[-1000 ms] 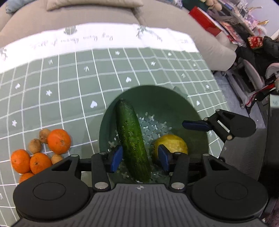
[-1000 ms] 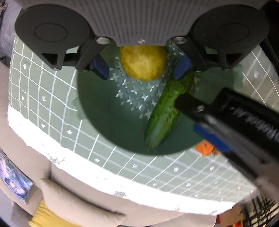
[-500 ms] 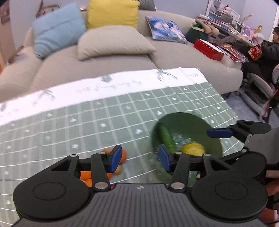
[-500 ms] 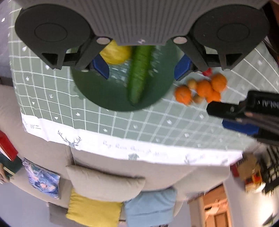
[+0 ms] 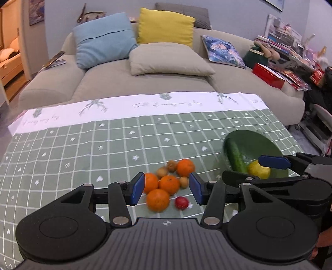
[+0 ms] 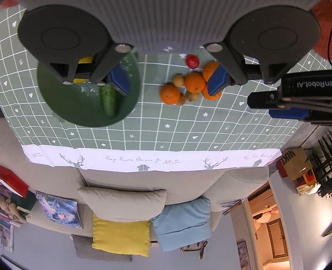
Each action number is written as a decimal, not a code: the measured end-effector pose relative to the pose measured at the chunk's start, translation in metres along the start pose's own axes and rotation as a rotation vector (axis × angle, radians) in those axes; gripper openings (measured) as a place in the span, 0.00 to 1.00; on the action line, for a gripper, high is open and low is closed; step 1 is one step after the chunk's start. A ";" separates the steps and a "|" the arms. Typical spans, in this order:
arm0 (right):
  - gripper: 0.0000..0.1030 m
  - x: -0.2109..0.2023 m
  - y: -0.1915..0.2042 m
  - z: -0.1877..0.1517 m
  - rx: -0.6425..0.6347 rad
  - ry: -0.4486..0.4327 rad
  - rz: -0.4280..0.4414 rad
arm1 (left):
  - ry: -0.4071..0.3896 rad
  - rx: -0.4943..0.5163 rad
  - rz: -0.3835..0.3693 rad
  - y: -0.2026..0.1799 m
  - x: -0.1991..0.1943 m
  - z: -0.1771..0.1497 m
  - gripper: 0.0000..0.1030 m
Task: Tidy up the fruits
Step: 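Move both tools back from the colander toward the remaining fruit, then grasp the small red fruit with the right tool while the left tool grasps an orange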
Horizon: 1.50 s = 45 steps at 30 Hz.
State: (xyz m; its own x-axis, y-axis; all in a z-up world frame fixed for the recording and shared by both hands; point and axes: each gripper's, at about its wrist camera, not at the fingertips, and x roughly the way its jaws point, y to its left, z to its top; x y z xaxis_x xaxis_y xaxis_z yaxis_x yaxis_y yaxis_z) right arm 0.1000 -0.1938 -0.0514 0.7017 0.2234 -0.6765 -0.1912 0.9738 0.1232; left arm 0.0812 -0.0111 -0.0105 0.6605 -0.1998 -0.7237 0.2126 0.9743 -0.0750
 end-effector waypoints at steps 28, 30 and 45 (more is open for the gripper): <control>0.34 0.075 0.038 -0.037 -0.185 0.162 0.042 | 0.190 -0.193 -0.090 0.048 0.068 -0.043 0.56; 0.29 0.082 0.038 -0.038 -0.186 0.181 0.049 | 0.204 -0.209 -0.098 0.049 0.075 -0.044 0.56; 0.28 0.121 0.037 -0.048 -0.196 0.254 0.083 | 0.267 -0.239 -0.105 0.047 0.116 -0.038 0.59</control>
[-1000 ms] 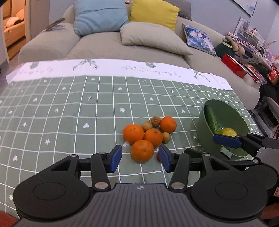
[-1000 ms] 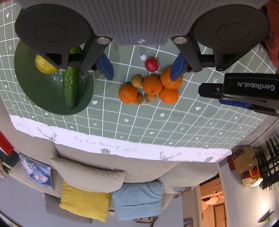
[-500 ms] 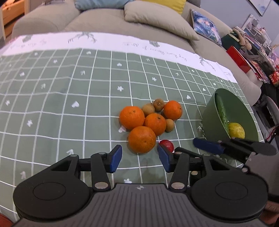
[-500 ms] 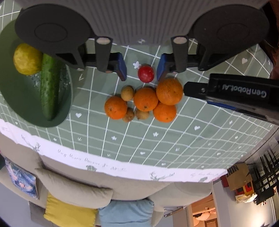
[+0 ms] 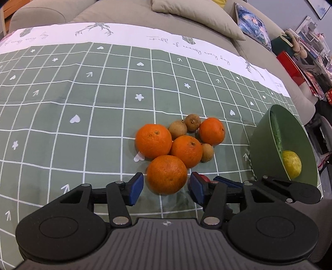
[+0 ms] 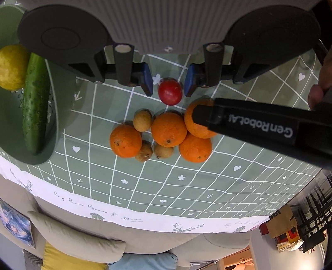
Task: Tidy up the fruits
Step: 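Grasp the small red fruit with the right tool while the left tool grasps an orange, then carry the red fruit with the right tool while the left tool carries the orange over the colander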
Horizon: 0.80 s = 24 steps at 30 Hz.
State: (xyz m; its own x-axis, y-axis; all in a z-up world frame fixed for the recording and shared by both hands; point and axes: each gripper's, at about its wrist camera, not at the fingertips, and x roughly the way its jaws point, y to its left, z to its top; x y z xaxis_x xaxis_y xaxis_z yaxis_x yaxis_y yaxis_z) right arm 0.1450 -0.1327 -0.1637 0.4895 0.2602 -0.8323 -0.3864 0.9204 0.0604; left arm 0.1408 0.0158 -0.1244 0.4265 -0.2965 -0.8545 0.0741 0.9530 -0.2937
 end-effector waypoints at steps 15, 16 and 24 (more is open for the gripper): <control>0.21 0.003 -0.001 -0.001 -0.005 0.011 0.011 | 0.021 0.018 0.008 -0.001 0.009 0.000 0.49; 0.21 0.001 -0.001 -0.001 -0.006 0.009 0.011 | 0.020 0.018 0.008 -0.001 0.007 -0.001 0.48; 0.21 -0.024 0.001 0.000 -0.024 -0.035 0.020 | -0.013 -0.007 -0.016 0.000 -0.023 -0.007 0.48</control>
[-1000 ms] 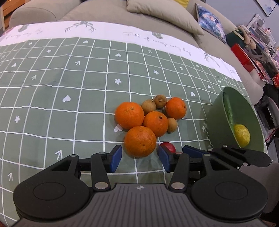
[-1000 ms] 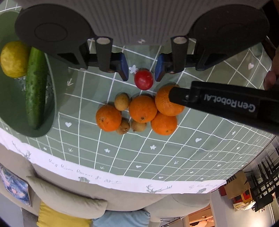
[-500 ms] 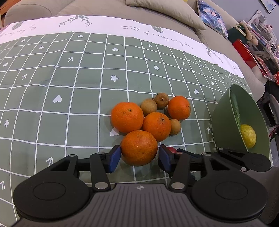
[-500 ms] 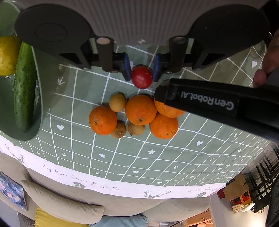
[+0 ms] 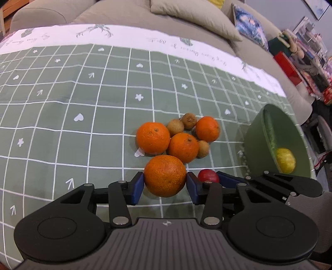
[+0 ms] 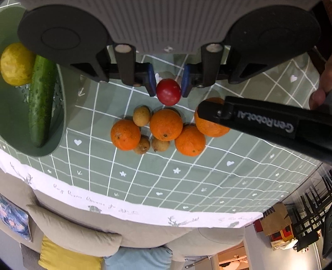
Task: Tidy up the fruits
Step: 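Carry the red fruit with the right tool while the left tool carries the orange over the colander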
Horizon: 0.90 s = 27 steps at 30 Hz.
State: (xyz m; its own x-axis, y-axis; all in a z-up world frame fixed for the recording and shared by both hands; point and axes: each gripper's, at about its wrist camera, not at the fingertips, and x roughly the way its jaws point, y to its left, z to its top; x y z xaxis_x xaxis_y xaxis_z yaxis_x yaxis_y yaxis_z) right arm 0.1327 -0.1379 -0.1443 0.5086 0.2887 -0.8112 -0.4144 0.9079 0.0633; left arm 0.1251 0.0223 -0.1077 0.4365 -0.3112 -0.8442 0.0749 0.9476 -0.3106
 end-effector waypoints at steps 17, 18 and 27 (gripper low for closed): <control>0.21 -0.092 -0.046 -0.003 0.016 -0.081 -0.041 | -0.057 0.085 -0.114 -0.076 -0.045 0.012 0.48; 0.21 -0.097 -0.054 -0.003 0.020 -0.081 -0.049 | -0.056 0.100 -0.119 -0.086 -0.045 0.014 0.48; 0.21 -0.112 -0.120 -0.017 0.034 0.024 -0.120 | 0.008 0.231 -0.176 -0.161 -0.023 0.027 0.48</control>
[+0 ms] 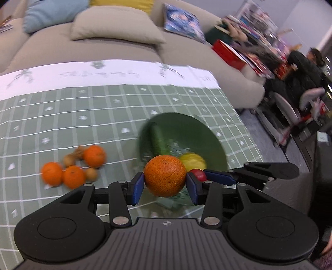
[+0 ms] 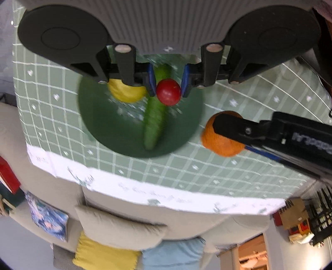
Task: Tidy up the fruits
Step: 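Carry the red fruit with the right tool while the left tool carries the orange over the colander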
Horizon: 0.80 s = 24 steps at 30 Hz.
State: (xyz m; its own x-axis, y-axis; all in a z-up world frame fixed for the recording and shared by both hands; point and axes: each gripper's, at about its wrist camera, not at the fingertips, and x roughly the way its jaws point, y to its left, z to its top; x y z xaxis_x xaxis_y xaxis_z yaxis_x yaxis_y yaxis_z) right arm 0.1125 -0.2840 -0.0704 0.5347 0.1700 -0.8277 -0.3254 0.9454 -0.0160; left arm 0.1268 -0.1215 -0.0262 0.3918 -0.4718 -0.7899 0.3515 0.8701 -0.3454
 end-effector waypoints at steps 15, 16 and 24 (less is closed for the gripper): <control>0.21 0.030 -0.042 -0.012 0.023 0.204 0.038 | 0.238 0.081 0.047 -0.040 0.073 0.016 0.48; 0.21 0.033 -0.042 -0.013 0.014 0.214 0.043 | 0.247 0.090 0.059 -0.040 0.077 0.016 0.48; 0.22 0.058 -0.043 -0.009 -0.011 0.269 0.074 | 0.321 0.108 0.099 -0.037 0.100 0.015 0.48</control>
State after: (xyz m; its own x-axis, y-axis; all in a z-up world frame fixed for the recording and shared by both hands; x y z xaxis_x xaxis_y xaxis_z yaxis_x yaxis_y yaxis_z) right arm 0.1505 -0.3173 -0.1227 0.2835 0.1577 -0.9459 -0.3650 0.9299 0.0456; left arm 0.1660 -0.2029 -0.0853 0.1472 -0.3020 -0.9419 0.4196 0.8814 -0.2170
